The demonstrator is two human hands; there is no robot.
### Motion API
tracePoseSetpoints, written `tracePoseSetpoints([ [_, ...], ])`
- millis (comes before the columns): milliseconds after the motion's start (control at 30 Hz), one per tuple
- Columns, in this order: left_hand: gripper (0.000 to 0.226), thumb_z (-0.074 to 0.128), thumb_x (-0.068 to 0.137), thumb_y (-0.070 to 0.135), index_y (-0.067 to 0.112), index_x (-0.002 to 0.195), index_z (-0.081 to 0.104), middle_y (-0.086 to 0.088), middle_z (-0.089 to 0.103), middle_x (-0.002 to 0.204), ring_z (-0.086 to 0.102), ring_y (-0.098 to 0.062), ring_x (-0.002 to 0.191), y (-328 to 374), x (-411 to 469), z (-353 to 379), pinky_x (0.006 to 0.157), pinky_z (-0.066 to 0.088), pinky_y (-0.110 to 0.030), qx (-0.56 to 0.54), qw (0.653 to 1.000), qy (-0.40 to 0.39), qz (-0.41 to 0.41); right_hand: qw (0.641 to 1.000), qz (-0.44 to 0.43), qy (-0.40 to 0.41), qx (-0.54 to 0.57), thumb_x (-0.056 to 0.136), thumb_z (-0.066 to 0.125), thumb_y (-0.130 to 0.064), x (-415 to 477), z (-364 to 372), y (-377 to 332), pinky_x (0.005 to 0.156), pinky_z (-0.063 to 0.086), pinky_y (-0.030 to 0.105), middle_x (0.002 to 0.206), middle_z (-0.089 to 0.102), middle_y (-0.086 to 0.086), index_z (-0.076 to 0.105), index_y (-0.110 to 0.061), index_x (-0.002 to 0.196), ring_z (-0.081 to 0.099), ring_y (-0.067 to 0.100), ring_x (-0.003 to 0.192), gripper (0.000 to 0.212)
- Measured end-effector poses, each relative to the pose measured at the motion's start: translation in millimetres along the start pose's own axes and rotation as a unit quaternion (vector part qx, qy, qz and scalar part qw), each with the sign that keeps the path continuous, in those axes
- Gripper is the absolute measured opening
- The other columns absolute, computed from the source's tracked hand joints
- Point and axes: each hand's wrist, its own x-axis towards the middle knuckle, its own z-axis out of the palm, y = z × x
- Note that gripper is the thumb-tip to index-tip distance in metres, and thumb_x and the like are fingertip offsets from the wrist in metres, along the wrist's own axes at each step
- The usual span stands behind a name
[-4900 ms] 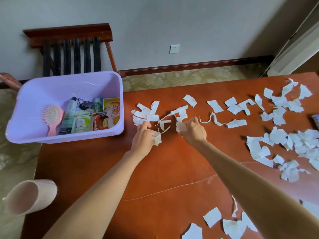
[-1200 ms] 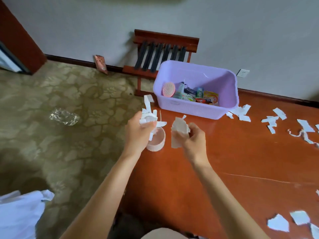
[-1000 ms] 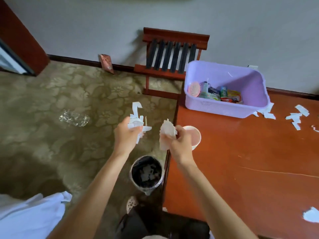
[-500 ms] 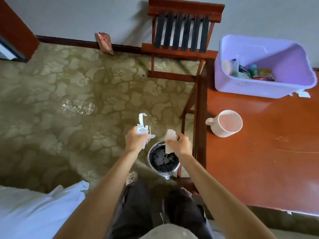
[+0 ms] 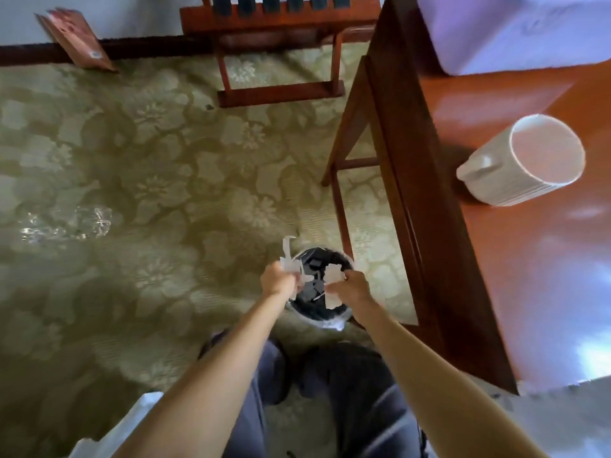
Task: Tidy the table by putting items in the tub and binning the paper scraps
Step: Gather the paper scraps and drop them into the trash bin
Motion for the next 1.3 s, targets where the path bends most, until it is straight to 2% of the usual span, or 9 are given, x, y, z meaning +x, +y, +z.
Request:
tracePoseSetpoints([
  [67,0.017,0.051,0.093,0.011,0.002,0.089,0.065,-0.002,0.064,0.082,0.059,-0.016,0.071,-19.5,37.3,27.7,0.05,0.045,-0.008,0.01,1.0,-0.017,-0.014,1.0,0.0,0.006,-0.009,0.081,0.068,-0.003,44.0,15.2,18.7,0.088,0.048,0.033,0.121,0.061,0.021,0.056,0.007,0.12,0.059,0.033,0.112,0.042],
  [233,0.034,0.045,0.094,0.005,-0.001,0.126,0.052,-0.022,0.061,0.121,0.06,-0.035,0.111,-66.6,116.6,85.6,0.095,0.05,-0.042,-0.026,0.996,-0.07,-0.047,0.999,0.019,0.034,-0.016,0.084,0.064,-0.006,133.7,45.4,68.0,0.081,0.046,0.032,0.114,0.063,0.019,0.056,0.004,0.119,0.059,0.032,0.106,0.037],
  [300,0.038,0.037,0.096,0.0,0.003,0.132,0.046,-0.02,0.057,0.123,0.059,-0.036,0.109,-84.0,146.6,104.1,0.092,0.051,-0.045,-0.063,0.99,-0.096,-0.082,0.999,0.033,0.027,0.018,0.087,0.058,-0.007,167.6,55.6,85.1,0.079,0.046,0.034,0.094,0.065,0.015,0.057,0.006,0.117,0.058,0.029,0.092,0.033],
  [433,0.027,0.034,0.098,0.0,0.016,0.104,0.054,-0.004,0.063,0.07,0.06,-0.02,0.058,-98.9,156.5,111.9,0.058,0.052,-0.026,-0.122,0.977,-0.116,-0.131,0.997,0.055,-0.024,0.045,0.092,0.049,-0.01,198.2,67.3,106.0,0.087,0.051,0.038,0.078,0.052,0.0,0.054,0.005,0.122,0.053,0.023,0.088,0.034],
  [500,0.038,0.03,0.096,-0.003,0.024,0.116,0.048,-0.008,0.062,0.102,0.057,-0.024,0.083,-97.6,150.3,106.4,0.078,0.051,-0.035,-0.11,0.977,-0.139,-0.115,0.995,0.059,-0.03,0.075,0.092,0.048,-0.01,190.9,65.8,106.1,0.079,0.05,0.035,0.078,0.051,-0.001,0.051,0.004,0.125,0.052,0.023,0.088,0.036],
  [667,0.055,0.029,0.095,-0.007,0.014,0.145,0.029,-0.012,0.045,0.141,0.054,-0.032,0.117,-67.1,99.8,71.8,0.091,0.046,-0.036,-0.114,0.985,-0.098,-0.089,0.997,0.049,-0.035,0.043,0.092,0.047,-0.006,122.2,43.7,76.1,0.1,0.048,0.046,0.105,0.055,0.018,0.048,0.005,0.128,0.056,0.03,0.098,0.038],
  [900,0.043,0.039,0.092,0.0,0.008,0.134,0.044,-0.015,0.056,0.123,0.056,-0.013,0.062,33.0,-49.6,4.3,0.054,0.051,-0.024,-0.09,0.995,-0.036,-0.033,1.0,-0.013,-0.015,0.023,0.092,0.041,-0.003,-44.5,-32.2,0.3,0.078,0.05,0.032,0.117,0.06,0.015,0.052,-0.002,0.127,0.058,0.025,0.101,0.036],
  [1033,0.027,0.043,0.093,0.002,0.005,0.115,0.057,-0.014,0.061,0.102,0.059,-0.016,0.068,102.4,-140.7,-31.5,0.07,0.052,-0.031,-0.112,0.989,-0.065,0.064,0.983,-0.108,0.053,0.137,0.086,0.051,-0.005,-132.8,-93.1,-43.2,0.092,0.053,0.043,0.104,0.067,0.015,0.06,-0.006,0.115,0.065,0.028,0.094,0.031],
  [1300,0.016,0.045,0.092,0.007,0.015,0.095,0.059,-0.005,0.066,0.092,0.063,-0.013,0.075,173.1,-235.3,-37.8,0.08,0.053,-0.031,-0.064,0.952,-0.076,0.289,0.919,-0.229,0.167,0.273,0.088,0.054,-0.007,-217.8,-176.7,-48.1,0.078,0.054,0.03,0.087,0.07,0.006,0.065,-0.012,0.091,0.067,0.016,0.077,0.012],
])
